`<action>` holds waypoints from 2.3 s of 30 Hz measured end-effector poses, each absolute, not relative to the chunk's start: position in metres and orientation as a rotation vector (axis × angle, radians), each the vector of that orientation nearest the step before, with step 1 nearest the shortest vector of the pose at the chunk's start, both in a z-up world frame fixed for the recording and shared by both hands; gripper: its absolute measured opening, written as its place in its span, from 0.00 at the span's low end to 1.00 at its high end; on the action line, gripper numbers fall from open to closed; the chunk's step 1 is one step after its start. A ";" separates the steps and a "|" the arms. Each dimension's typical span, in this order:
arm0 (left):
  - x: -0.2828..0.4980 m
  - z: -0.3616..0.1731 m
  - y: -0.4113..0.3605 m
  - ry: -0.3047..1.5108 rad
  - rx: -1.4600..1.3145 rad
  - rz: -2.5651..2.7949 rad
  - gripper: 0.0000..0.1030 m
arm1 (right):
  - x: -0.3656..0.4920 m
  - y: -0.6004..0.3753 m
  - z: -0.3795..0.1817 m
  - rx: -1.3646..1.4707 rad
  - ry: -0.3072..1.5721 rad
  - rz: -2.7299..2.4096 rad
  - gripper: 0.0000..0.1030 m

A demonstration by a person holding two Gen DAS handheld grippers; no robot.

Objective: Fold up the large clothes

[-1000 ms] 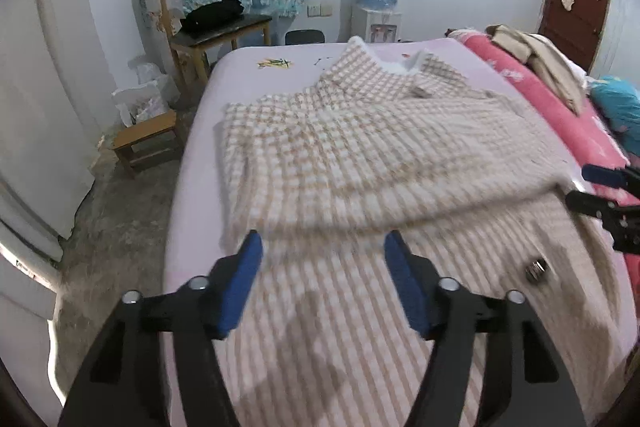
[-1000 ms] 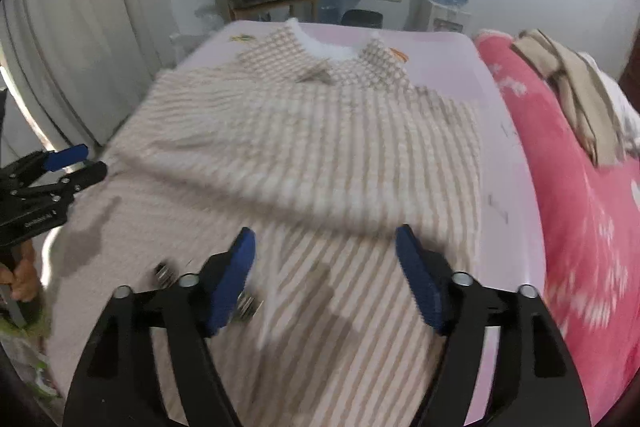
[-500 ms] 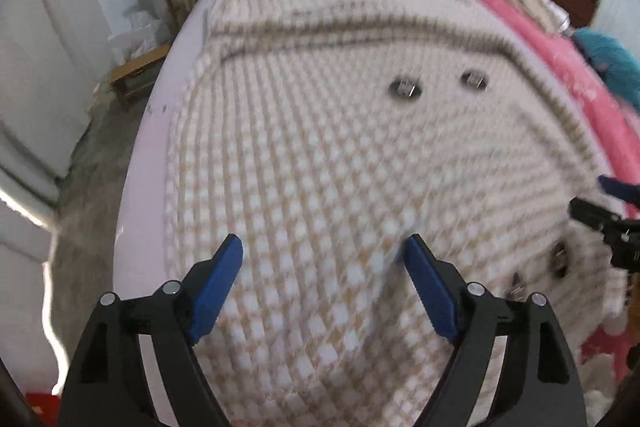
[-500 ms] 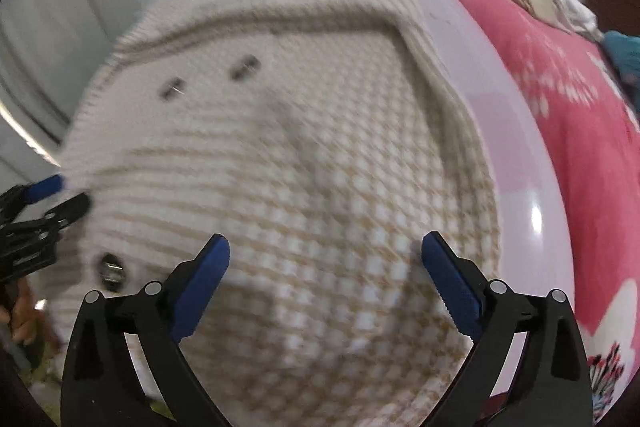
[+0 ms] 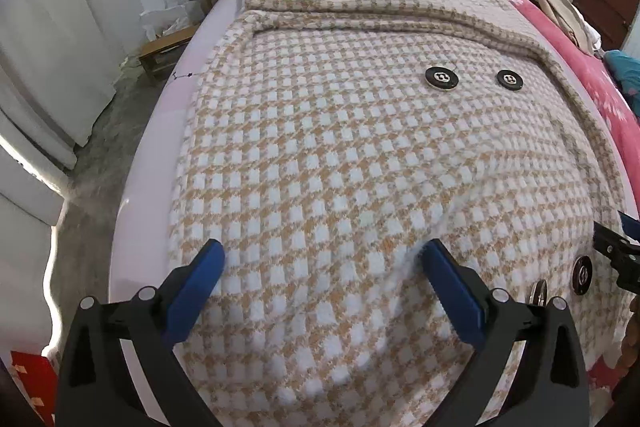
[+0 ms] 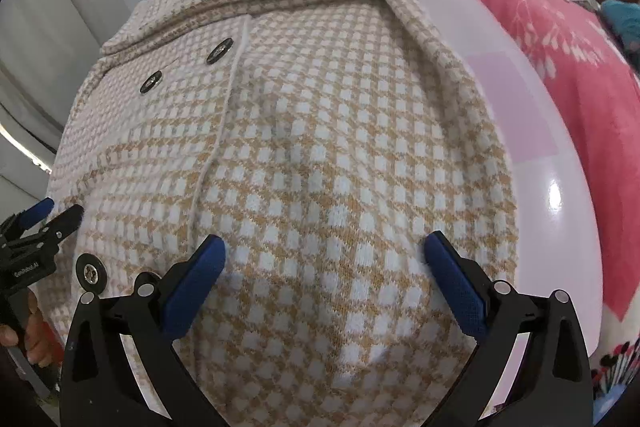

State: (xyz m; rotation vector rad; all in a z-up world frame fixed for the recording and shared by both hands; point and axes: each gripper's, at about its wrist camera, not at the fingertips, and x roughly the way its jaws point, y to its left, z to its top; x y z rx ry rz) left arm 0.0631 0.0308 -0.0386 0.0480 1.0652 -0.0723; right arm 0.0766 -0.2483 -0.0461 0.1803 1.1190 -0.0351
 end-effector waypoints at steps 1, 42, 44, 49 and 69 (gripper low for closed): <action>0.064 -0.038 0.031 1.066 0.048 -0.071 0.95 | 0.078 -0.248 -0.045 0.180 1.125 -0.035 0.92; 0.051 -0.030 0.053 1.010 0.048 -0.153 0.95 | -0.018 -0.184 0.006 0.052 1.034 0.313 0.84; 0.040 -0.022 0.060 0.980 0.033 -0.160 0.95 | -0.023 -0.174 0.001 0.027 1.047 0.345 0.79; 0.001 -0.008 0.074 0.929 0.071 -0.175 0.95 | -0.036 -0.169 -0.004 0.013 1.059 0.385 0.76; -0.088 -0.044 0.127 1.117 -0.188 -0.259 0.44 | -0.080 -0.324 -0.017 0.506 0.991 0.016 0.76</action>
